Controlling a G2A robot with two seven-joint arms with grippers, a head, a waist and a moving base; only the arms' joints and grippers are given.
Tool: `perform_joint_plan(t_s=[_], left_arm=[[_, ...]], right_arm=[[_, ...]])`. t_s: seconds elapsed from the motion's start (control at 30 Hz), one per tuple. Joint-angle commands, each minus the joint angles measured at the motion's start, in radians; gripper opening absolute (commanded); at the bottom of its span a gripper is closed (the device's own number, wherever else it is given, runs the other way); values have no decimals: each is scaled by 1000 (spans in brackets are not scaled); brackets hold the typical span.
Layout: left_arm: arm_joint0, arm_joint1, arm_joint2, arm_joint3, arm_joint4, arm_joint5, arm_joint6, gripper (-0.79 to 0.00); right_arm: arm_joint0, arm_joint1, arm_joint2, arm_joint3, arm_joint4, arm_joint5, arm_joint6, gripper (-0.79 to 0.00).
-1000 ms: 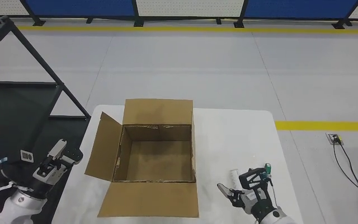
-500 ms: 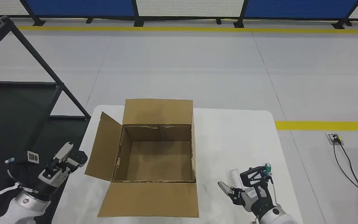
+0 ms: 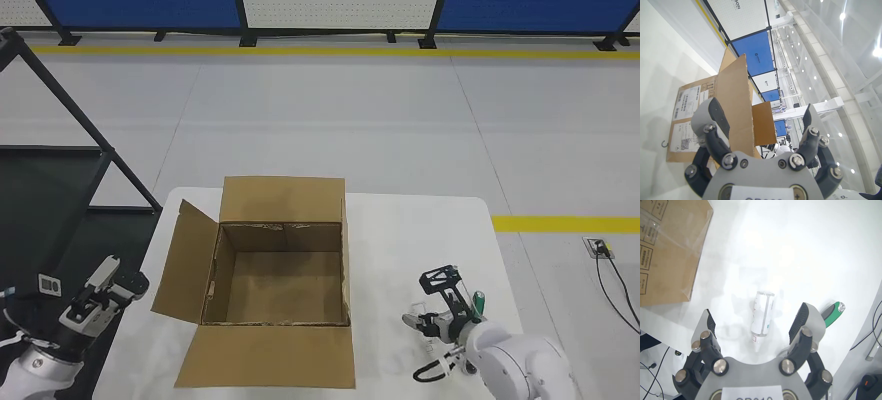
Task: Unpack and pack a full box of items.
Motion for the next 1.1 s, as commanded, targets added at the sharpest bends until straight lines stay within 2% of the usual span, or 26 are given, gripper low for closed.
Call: perform_joint_plan(t_s=[0.0, 0.2, 0.53, 0.57, 0.73, 0.83, 0.97, 1.03, 1.07], left_arm=[[-1, -1, 4, -1, 3, 1, 1, 0], [-11, 0, 18, -12, 23, 9, -5, 0], [-15, -1, 15, -15, 28, 14, -1, 0], [-15, -1, 14, -16, 29, 13, 1, 0], [-14, -2, 11, -25, 37, 12, 3, 0], [-14, -2, 10, -25, 37, 12, 5, 0], [-13, -3, 8, -23, 34, 10, 8, 0], [-13, -4, 8, -22, 32, 10, 10, 0], [-13, -4, 8, -22, 32, 10, 11, 0]], right_arm=[[-41, 4, 34, -19, 35, -18, -14, 0], [-109, 14, 58, -25, 54, -43, -40, 0], [-29, 15, -23, 120, 1, 19, -36, 0], [-23, 16, -26, 128, -3, 23, -35, -34], [-2, 18, -38, 157, -20, 42, -34, -68], [6, 20, -40, 172, -12, 40, -35, -382], [13, 24, -43, 183, -10, 34, -27, -523], [16, 25, -46, 185, -10, 30, -21, -643], [17, 26, -47, 185, -10, 30, -20, -763]])
